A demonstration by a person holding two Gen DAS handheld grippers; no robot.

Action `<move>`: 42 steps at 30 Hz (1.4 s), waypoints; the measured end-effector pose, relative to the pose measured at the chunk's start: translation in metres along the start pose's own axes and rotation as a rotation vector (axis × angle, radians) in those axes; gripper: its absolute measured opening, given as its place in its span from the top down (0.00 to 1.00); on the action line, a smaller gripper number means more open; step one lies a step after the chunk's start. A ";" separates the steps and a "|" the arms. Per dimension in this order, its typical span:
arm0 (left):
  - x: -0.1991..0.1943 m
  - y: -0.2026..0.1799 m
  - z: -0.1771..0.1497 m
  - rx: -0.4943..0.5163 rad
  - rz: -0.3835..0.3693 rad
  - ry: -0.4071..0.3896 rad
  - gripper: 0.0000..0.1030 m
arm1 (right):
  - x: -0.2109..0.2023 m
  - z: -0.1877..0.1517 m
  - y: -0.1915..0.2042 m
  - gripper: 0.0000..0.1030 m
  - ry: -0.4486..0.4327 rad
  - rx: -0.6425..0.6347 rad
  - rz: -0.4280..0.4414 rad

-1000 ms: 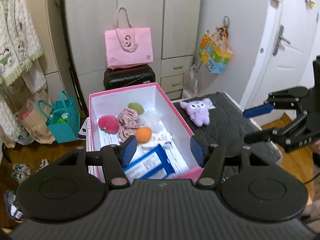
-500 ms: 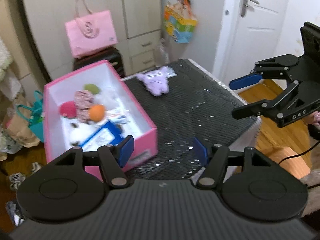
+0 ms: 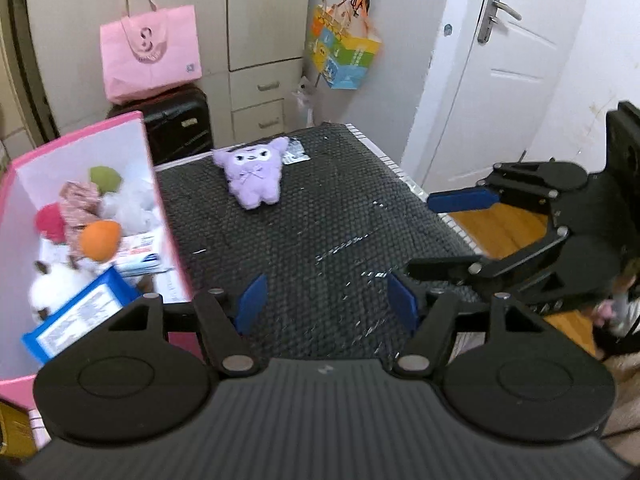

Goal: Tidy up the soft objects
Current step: 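Withdraw both tools from the box toward the purple plush, then close the left tool on the purple plush while the right tool grasps it too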

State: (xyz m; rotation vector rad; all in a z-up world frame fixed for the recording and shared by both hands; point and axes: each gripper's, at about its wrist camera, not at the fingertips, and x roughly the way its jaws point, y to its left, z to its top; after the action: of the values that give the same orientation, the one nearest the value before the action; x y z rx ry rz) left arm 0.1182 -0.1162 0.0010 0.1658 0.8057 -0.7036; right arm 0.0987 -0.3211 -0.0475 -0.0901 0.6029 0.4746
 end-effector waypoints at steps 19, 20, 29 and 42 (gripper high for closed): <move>0.116 0.024 0.054 -0.180 0.287 -0.197 0.38 | 0.128 0.023 -0.067 0.33 -0.012 -0.050 0.024; 0.122 0.026 0.056 -0.185 0.298 -0.198 0.38 | 0.133 0.023 -0.070 0.33 -0.006 -0.058 0.024; 0.176 0.054 0.066 -0.324 0.318 -0.086 0.42 | 0.174 0.029 -0.083 0.33 0.042 -0.071 0.078; 0.204 0.064 0.064 -0.390 0.319 -0.023 0.44 | 0.197 0.024 -0.084 0.33 0.042 -0.091 0.121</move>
State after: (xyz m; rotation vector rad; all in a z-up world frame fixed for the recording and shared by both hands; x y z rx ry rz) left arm 0.2957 -0.1974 -0.1072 -0.0668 0.8552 -0.2392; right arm 0.2912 -0.3107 -0.1436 -0.1514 0.6306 0.6188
